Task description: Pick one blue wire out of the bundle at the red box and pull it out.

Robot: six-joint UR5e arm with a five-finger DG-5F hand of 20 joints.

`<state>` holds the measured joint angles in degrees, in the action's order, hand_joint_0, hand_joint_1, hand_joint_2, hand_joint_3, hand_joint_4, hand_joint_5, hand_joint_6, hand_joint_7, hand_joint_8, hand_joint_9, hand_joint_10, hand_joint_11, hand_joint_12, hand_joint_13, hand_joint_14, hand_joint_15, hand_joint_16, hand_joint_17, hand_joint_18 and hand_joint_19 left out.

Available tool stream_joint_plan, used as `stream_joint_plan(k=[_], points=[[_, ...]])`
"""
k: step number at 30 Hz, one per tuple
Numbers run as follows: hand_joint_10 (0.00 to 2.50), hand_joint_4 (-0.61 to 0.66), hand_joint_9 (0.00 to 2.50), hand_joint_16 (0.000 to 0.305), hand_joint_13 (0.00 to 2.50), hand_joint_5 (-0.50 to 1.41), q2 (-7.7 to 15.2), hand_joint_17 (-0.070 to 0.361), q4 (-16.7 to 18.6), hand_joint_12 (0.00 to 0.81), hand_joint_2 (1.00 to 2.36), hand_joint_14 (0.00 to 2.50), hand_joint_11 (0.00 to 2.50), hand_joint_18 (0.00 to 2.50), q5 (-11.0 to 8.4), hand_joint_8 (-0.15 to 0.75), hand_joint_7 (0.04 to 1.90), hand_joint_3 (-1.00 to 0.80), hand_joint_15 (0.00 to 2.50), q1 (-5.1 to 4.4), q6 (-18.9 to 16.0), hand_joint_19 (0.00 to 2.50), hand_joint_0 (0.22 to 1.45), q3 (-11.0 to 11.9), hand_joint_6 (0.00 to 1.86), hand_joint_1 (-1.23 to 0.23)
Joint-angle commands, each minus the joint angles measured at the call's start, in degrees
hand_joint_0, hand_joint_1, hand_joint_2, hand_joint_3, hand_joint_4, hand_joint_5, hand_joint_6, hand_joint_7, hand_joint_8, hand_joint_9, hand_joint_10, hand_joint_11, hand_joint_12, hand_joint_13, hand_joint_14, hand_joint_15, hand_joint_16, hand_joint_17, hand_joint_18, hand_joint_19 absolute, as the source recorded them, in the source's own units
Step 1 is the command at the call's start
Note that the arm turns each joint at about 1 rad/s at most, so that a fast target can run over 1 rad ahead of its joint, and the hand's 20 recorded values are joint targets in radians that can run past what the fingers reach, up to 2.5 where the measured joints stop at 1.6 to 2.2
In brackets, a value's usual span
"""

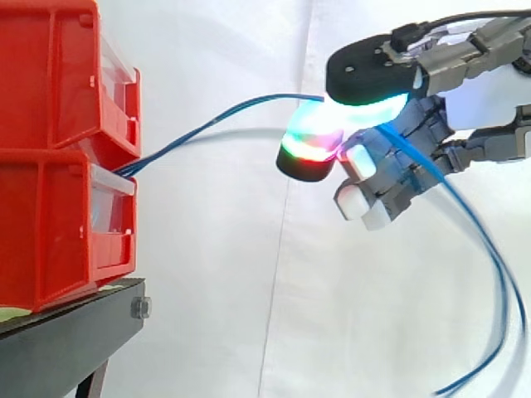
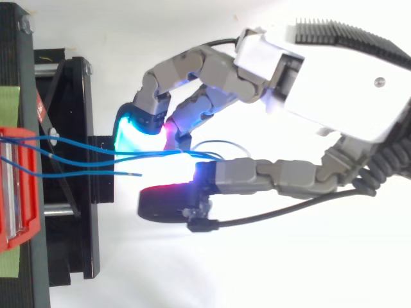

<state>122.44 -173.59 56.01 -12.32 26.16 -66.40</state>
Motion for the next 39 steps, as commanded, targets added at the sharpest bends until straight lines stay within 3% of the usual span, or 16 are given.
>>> stream_joint_plan(k=[1,13,26,39], points=[[0.01,0.17,0.89,0.054,0.84,-0.19,-0.7,0.121,-2.2,0.422,1.01,0.02,0.85,0.78,0.50,0.348,0.84,-0.32,0.49,0.02,-1.5,0.38,0.69,0.0,0.99,-0.87],[0.01,0.19,0.92,0.054,0.85,-0.18,-0.7,0.122,-3.5,0.427,1.01,0.02,0.82,0.76,3.32,0.356,0.84,-0.37,0.50,0.02,-5.2,0.44,0.59,0.0,0.98,-0.75],[0.01,0.20,0.94,0.056,0.84,-0.17,-0.7,0.126,-3.5,0.432,1.01,0.02,0.77,0.74,3.58,0.362,0.87,-0.42,0.51,0.02,-5.2,0.46,0.55,0.0,0.96,-0.52],[0.01,0.20,0.95,0.055,0.86,-0.16,-0.7,0.123,-3.6,0.423,1.01,0.02,0.79,0.77,4.11,0.364,0.91,-0.30,0.50,0.02,-6.2,0.45,0.60,0.0,0.96,-0.69]])
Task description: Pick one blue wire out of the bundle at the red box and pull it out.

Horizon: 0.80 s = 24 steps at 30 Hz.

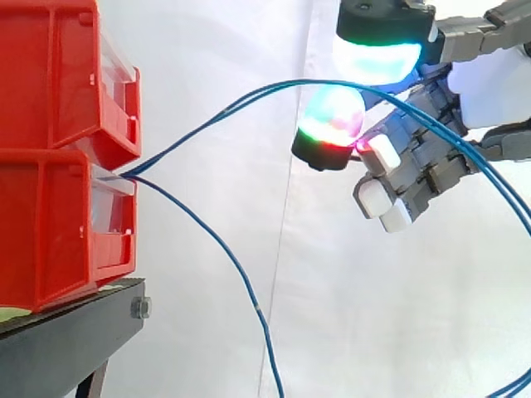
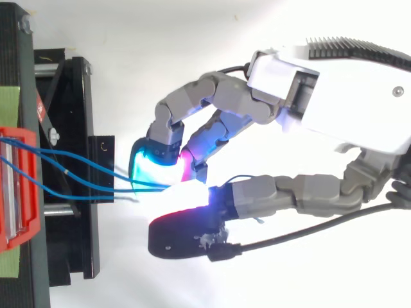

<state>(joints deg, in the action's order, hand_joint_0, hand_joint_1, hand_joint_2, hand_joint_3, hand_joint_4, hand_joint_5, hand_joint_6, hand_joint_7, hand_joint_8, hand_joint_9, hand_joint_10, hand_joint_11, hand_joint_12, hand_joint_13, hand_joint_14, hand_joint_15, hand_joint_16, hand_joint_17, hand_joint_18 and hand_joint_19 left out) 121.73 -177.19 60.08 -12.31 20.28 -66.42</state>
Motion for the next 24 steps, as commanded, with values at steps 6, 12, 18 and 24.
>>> stream_joint_plan(k=[6,12,18,24], points=[[0.01,0.18,0.95,0.054,0.87,-0.16,0.0,0.123,-0.6,0.422,1.01,0.02,0.79,0.79,0.83,0.362,0.91,-0.28,0.51,0.00,-0.8,0.45,0.61,0.0,0.96,-0.72],[0.01,0.20,0.92,0.055,0.87,-0.17,0.1,0.123,-0.7,0.424,1.01,0.02,0.79,0.79,0.91,0.355,0.87,-0.39,0.52,0.00,-0.9,0.46,0.59,0.0,0.96,-0.79],[0.01,0.21,0.95,0.056,0.87,-0.17,0.2,0.126,-0.2,0.433,1.00,0.02,0.79,0.78,0.83,0.366,0.88,-0.43,0.52,0.26,-0.6,0.48,0.56,-0.9,0.95,-0.67],[0.01,0.20,0.97,0.055,0.88,-0.16,0.2,0.124,1.7,0.433,1.01,0.02,0.77,0.78,0.65,0.366,0.91,-0.38,0.51,0.26,-0.5,0.47,0.57,-1.2,0.95,-0.62]])
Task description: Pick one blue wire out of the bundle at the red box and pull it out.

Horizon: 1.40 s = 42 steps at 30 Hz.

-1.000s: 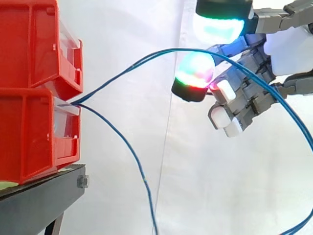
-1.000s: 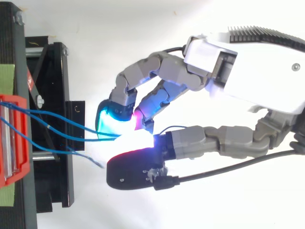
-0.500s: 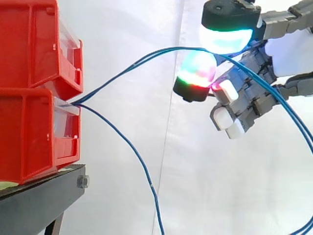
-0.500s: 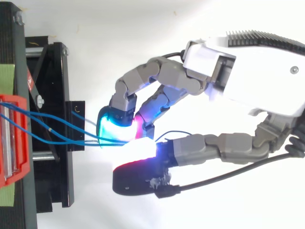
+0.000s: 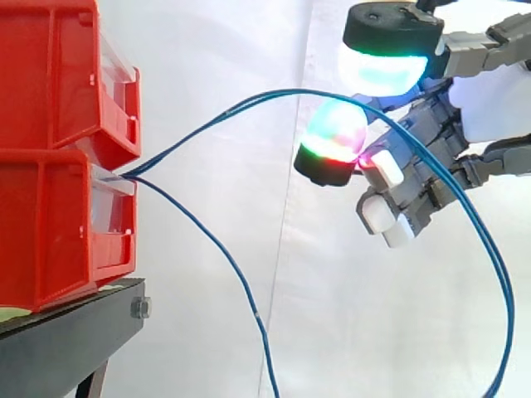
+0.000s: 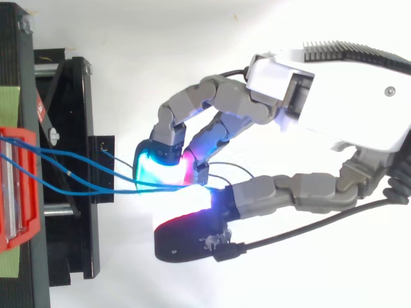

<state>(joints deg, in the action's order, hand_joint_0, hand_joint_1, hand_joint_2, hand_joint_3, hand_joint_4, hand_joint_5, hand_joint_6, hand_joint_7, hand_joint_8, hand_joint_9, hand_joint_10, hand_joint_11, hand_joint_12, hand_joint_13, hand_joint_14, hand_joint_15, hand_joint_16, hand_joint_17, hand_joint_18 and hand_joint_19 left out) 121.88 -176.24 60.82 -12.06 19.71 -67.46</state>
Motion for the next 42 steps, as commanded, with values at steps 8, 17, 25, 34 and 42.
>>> stream_joint_plan(k=[8,17,25,34,42], points=[[0.01,0.21,1.01,0.055,0.89,-0.15,-0.1,0.124,0.8,0.432,1.01,0.02,0.79,0.79,-0.08,0.376,0.96,-0.35,0.52,-0.07,0.1,0.49,0.57,0.0,0.95,-0.60],[0.01,0.21,1.08,0.057,0.94,-0.12,-0.1,0.128,0.8,0.448,1.02,0.02,0.81,0.85,0.09,0.397,1.02,-0.22,0.53,-0.07,0.2,0.47,0.58,0.0,0.95,-0.68],[0.01,0.22,1.03,0.056,0.90,-0.14,0.0,0.125,0.7,0.438,1.01,0.02,0.80,0.82,0.18,0.373,0.97,-0.39,0.53,0.02,0.1,0.49,0.54,0.0,0.95,-0.65],[0.01,0.20,1.06,0.054,0.90,-0.13,-0.1,0.121,0.6,0.431,1.01,0.02,0.78,0.80,0.18,0.375,1.00,-0.35,0.53,0.02,0.0,0.51,0.57,0.0,0.93,-0.49],[0.01,0.23,1.06,0.059,0.94,-0.12,-0.1,0.132,0.2,0.452,1.01,0.02,0.78,0.87,0.18,0.390,1.01,-0.26,0.53,0.02,0.0,0.46,0.57,-0.1,0.93,-0.65]])
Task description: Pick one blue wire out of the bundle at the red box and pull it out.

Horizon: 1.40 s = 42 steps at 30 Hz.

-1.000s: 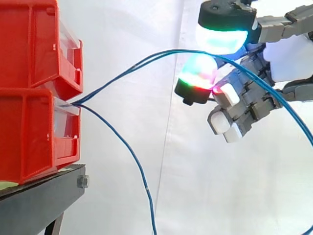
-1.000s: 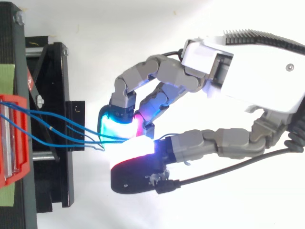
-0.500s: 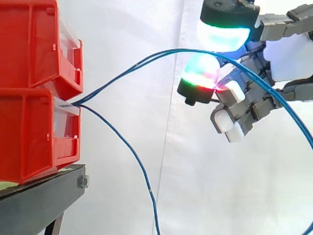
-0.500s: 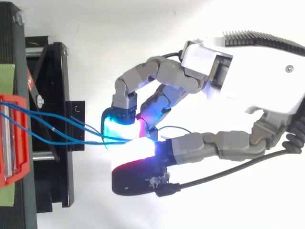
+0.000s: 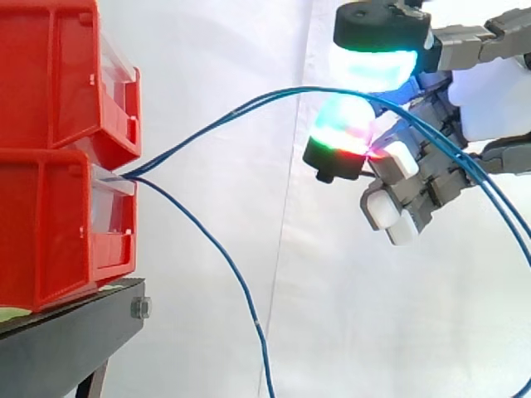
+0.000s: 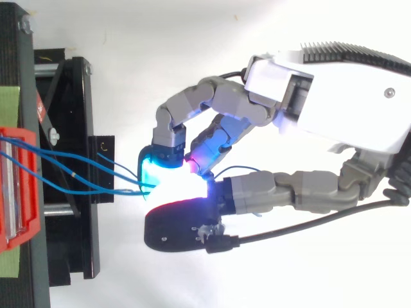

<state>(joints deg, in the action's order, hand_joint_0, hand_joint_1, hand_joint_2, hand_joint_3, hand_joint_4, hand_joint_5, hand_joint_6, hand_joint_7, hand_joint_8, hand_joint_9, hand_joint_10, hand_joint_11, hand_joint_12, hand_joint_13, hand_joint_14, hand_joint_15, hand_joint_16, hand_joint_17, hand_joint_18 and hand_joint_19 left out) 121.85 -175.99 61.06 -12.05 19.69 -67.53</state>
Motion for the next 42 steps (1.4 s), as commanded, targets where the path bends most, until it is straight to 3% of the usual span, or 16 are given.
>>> stream_joint_plan(k=[1,12,17,20,25,28,42], points=[[0.01,0.23,1.05,0.058,0.93,-0.12,0.0,0.130,-0.1,0.450,1.01,0.02,0.79,0.86,-0.06,0.387,1.02,-0.25,0.52,0.01,0.0,0.47,0.57,-0.1,0.93,-0.67],[0.01,0.19,1.00,0.056,0.92,-0.15,0.1,0.126,0.2,0.439,1.02,0.02,0.81,0.87,-0.24,0.367,0.96,-0.21,0.54,-0.08,0.0,0.47,0.61,0.0,0.96,-0.80],[0.01,0.22,0.91,0.054,0.88,-0.18,0.1,0.122,0.2,0.421,1.01,0.02,0.81,0.83,-0.24,0.351,0.89,-0.41,0.54,-0.08,0.0,0.47,0.60,0.0,0.97,-0.88],[0.01,0.22,0.92,0.055,0.88,-0.18,0.0,0.124,0.2,0.427,1.00,0.02,0.81,0.83,-0.24,0.356,0.88,-0.49,0.54,-0.16,0.0,0.48,0.56,0.0,0.97,-0.82],[0.01,0.23,1.00,0.057,0.90,-0.16,0.0,0.129,0.3,0.439,1.00,0.02,0.78,0.84,-0.15,0.381,0.91,-0.50,0.53,-0.16,0.0,0.50,0.53,0.0,0.95,-0.63],[0.01,0.22,1.02,0.056,0.91,-0.15,0.0,0.127,0.3,0.439,1.00,0.02,0.78,0.84,-0.24,0.379,0.94,-0.49,0.53,-0.16,0.0,0.49,0.53,0.0,0.94,-0.60],[0.01,0.21,1.10,0.053,0.96,-0.12,0.1,0.120,0.3,0.430,1.01,0.02,0.81,0.87,-0.32,0.381,1.05,-0.29,0.53,-0.34,0.1,0.49,0.58,0.0,0.94,-0.68]])
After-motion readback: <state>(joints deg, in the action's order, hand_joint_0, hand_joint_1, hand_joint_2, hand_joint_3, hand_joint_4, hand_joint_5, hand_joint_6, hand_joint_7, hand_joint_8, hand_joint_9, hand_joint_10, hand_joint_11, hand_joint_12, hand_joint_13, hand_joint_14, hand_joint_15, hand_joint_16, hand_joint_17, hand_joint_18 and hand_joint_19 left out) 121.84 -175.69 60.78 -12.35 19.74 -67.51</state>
